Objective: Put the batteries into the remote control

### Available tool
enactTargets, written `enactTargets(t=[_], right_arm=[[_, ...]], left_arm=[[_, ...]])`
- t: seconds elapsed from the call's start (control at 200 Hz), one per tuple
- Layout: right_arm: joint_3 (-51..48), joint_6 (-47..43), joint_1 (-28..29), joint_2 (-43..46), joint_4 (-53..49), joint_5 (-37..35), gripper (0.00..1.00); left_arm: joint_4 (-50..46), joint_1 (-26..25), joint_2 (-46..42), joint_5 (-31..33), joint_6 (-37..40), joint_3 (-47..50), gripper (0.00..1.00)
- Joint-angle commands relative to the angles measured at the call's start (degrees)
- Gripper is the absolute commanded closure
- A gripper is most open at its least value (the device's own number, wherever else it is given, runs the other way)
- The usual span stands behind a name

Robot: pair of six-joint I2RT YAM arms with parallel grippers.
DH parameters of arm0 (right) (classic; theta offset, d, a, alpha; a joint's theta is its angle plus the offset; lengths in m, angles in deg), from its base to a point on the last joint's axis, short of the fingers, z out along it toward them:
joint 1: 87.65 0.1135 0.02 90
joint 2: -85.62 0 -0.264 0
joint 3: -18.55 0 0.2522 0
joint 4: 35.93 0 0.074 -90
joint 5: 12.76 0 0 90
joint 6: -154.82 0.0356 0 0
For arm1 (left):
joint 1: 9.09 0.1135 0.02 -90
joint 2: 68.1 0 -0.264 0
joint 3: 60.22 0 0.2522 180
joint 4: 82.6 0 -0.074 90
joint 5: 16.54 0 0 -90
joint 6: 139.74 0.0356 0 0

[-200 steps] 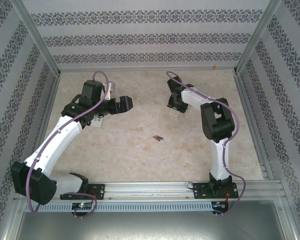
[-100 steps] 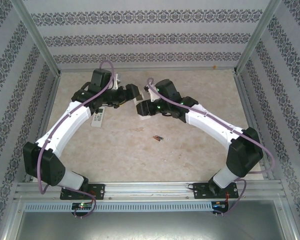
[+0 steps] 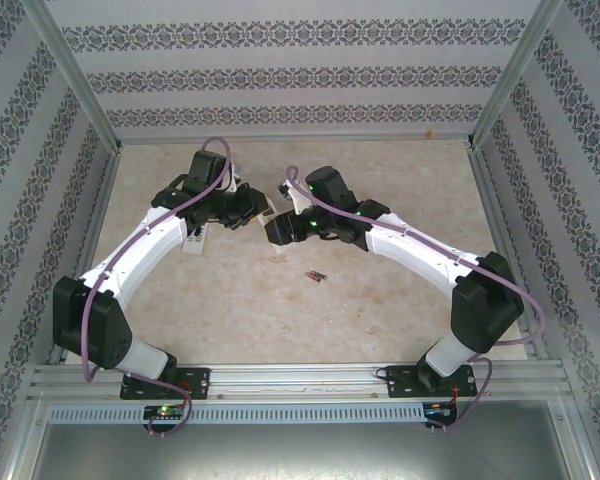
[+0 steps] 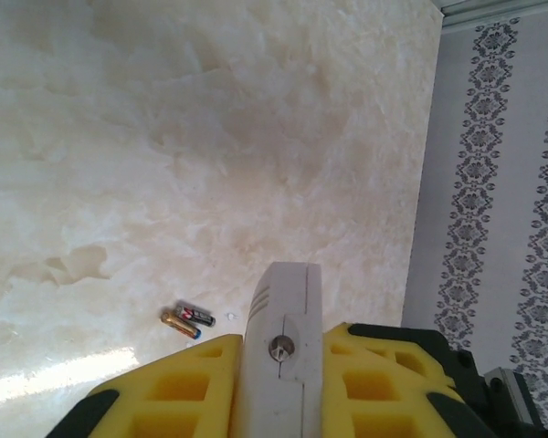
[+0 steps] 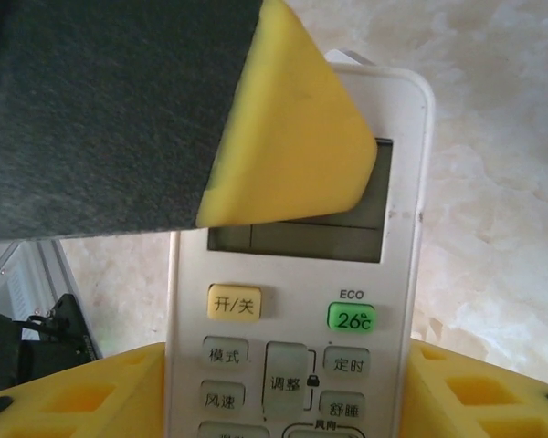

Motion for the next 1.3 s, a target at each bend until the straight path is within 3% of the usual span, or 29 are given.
enactTargets(t=[0.0, 0.09, 0.175, 0.245, 0.31, 0.42, 0.595, 0.824, 0.889, 0.969, 1.014, 1.084, 1.149, 1.209, 1.294], right_arm=[[1.4, -3.4, 2.1, 3.3, 1.9, -5.2, 0.35], [-3.6, -11.8, 5.3, 8.0, 7.4, -17.7, 0.23], [-15.0, -29.9, 11.5, 12.4, 24.9, -27.3, 0.16], [-22.3, -43.9, 15.9, 12.3, 38.7, -33.7, 0.08], [-22.0, -51.9, 17.6, 9.3, 39.7, -39.4, 0.08], [-19.6, -57.1, 18.0, 3.3, 42.5, -48.0, 0.15], [-17.3, -58.9, 17.8, -2.8, 45.9, -49.4, 0.43], [-16.5, -52.6, 17.5, -3.6, 44.0, -44.8, 0.71], [-16.7, -48.8, 16.9, -2.5, 41.4, -40.3, 0.8], [-17.0, -43.2, 15.4, -0.7, 38.0, -33.8, 0.82], [-16.6, -39.3, 14.2, 0.3, 35.1, -28.8, 0.82], [-14.9, -30.9, 11.7, 1.7, 30.4, -21.1, 0.83], [-12.6, -22.2, 8.2, 2.6, 26.7, -12.3, 0.85], [-10.7, -12.4, 4.2, 2.9, 24.7, -5.0, 0.91], [-7.9, 4.8, -2.2, 1.7, 26.7, 9.1, 0.89]], left_arm=[[-1.7, -0.5, -1.2, 5.0, -6.8, 0.2, 0.9], [-8.4, -0.5, -2.0, 13.4, -15.1, -0.1, 0.94], [-15.4, -0.4, -1.9, 19.7, -20.0, -2.2, 0.95], [-20.0, -0.4, -1.0, 22.3, -21.4, -4.8, 0.96], [-21.7, -0.5, -0.5, 22.3, -22.0, -6.3, 0.95], [-21.4, -0.4, -0.8, 20.8, -24.0, -6.3, 0.94], [-21.6, -0.2, -1.9, 21.3, -25.0, -6.0, 0.93], [-21.7, 0.7, -2.9, 20.7, -25.0, -5.6, 0.92], [-20.5, 1.0, -3.0, 19.5, -24.2, -5.5, 0.9], [-18.5, 1.5, -3.1, 17.9, -21.6, -6.0, 0.85], [-17.6, 1.7, -3.3, 18.0, -19.8, -6.4, 0.72], [-14.7, 2.3, -4.3, 18.2, -16.1, -6.3, 0.4], [-9.7, 3.8, -6.4, 17.4, -11.6, -5.1, 0.19], [-5.4, 6.2, -9.0, 15.5, -7.0, -3.5, 0.09], [3.9, 10.3, -12.3, 7.4, -1.2, 0.0, 0.04]])
